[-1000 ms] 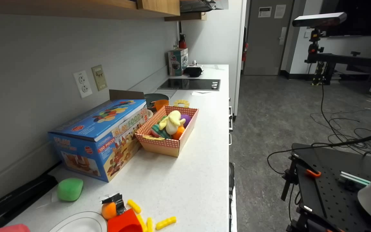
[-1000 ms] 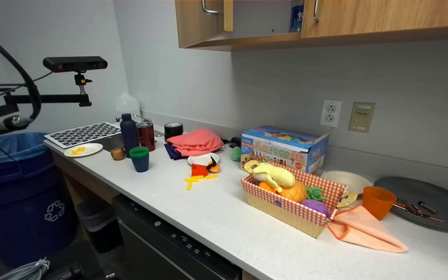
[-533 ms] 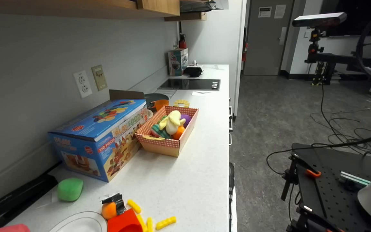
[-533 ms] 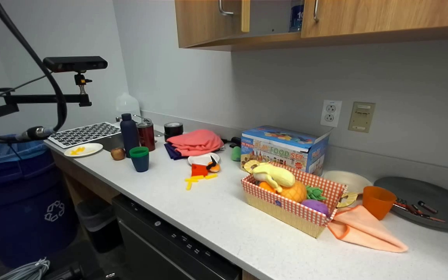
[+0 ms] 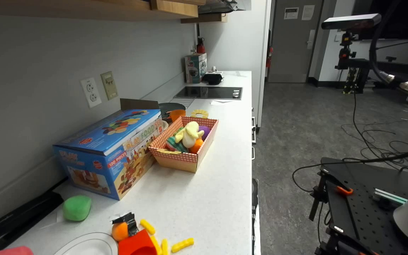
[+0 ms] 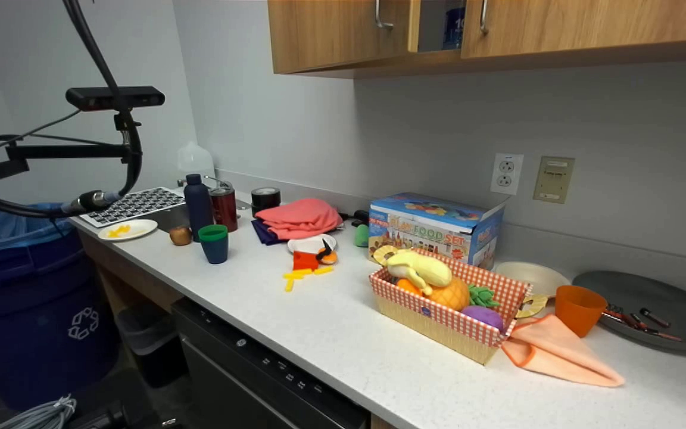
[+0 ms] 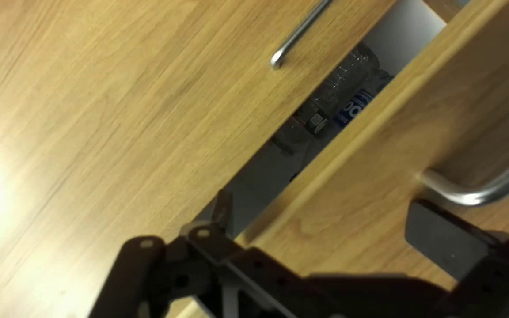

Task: Close the cabinet

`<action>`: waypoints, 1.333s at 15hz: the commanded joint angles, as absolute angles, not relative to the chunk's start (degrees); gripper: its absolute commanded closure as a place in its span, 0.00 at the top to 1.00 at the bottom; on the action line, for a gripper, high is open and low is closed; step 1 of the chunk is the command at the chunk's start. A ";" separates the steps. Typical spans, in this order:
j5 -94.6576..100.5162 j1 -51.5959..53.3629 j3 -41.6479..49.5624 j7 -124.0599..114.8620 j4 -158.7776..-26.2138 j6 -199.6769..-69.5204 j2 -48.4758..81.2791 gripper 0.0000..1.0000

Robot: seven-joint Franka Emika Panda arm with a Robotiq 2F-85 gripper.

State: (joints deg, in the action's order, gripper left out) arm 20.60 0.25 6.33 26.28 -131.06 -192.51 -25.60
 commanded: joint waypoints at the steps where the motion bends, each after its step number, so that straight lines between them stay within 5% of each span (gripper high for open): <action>1: 21.95 -0.50 6.21 28.64 -128.06 -193.76 -23.84 1.00; 14: 20.28 6.98 9.74 28.34 -128.39 -190.18 -26.25 1.00; 20: 20.11 9.35 9.14 26.38 -140.61 -180.81 -42.73 1.00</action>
State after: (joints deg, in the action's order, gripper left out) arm 20.57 6.85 8.05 26.86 -135.05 -186.81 -34.08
